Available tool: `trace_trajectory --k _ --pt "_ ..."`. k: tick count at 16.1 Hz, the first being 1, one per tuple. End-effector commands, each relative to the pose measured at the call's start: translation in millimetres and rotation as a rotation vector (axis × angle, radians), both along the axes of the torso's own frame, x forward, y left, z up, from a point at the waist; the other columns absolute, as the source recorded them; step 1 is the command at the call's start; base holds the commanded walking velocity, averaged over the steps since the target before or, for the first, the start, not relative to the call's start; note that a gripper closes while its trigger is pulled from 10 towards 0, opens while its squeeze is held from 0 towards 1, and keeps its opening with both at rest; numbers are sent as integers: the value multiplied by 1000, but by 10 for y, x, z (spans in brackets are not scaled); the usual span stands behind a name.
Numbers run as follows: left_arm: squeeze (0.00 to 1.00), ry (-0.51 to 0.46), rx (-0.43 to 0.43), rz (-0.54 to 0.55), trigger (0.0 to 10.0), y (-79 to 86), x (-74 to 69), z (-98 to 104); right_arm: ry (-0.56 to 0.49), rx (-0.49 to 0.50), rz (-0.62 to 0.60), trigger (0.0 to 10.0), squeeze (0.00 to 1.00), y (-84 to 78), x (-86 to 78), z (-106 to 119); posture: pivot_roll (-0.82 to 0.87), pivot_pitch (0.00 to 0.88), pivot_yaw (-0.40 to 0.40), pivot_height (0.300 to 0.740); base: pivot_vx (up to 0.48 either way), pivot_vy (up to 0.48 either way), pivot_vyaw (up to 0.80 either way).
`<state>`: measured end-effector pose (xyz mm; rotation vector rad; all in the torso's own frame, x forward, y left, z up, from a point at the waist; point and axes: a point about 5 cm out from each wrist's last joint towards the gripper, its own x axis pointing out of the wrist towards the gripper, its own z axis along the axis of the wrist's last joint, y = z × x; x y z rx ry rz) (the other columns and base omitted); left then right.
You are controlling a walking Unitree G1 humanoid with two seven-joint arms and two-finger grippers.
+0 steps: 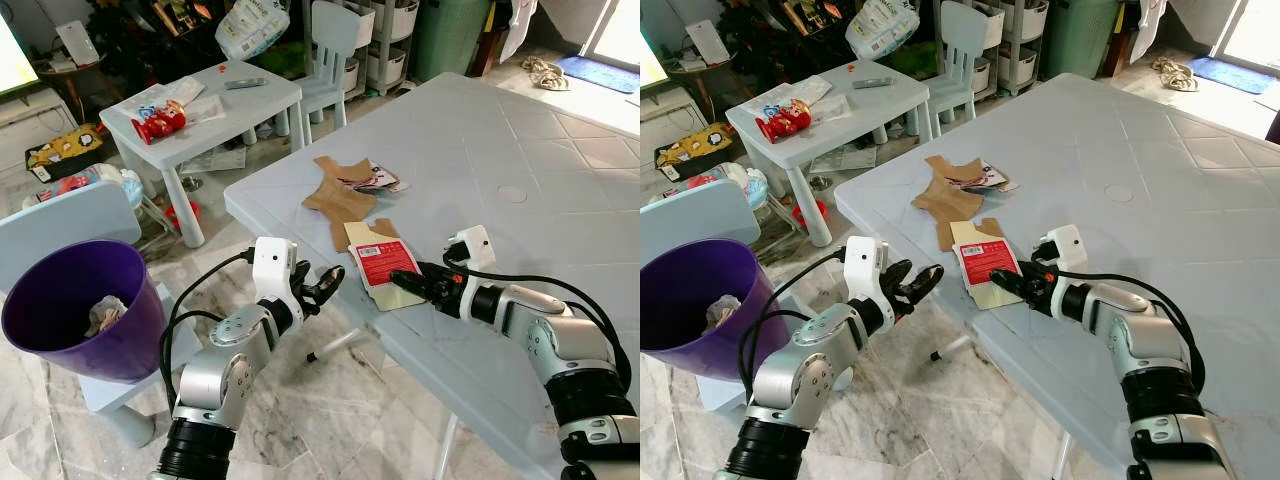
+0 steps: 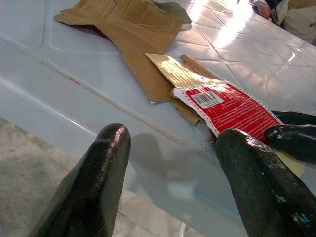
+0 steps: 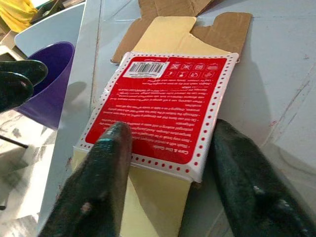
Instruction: Picking trash to rubbish bin
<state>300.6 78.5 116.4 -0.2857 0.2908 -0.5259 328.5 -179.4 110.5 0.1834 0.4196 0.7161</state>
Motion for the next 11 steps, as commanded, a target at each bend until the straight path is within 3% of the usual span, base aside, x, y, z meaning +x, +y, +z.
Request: trace_trajectory --k 1,11 --pt "0 -2 -2 -2 10000 -5 12 22 93 -5 18 0 0 56 -90 -189 42 72 22 740 0 0 0" --pt "0 -42 23 42 10000 -1 58 56 90 4 3 0 0 60 -82 -179 38 74 20 740 0 0 0"
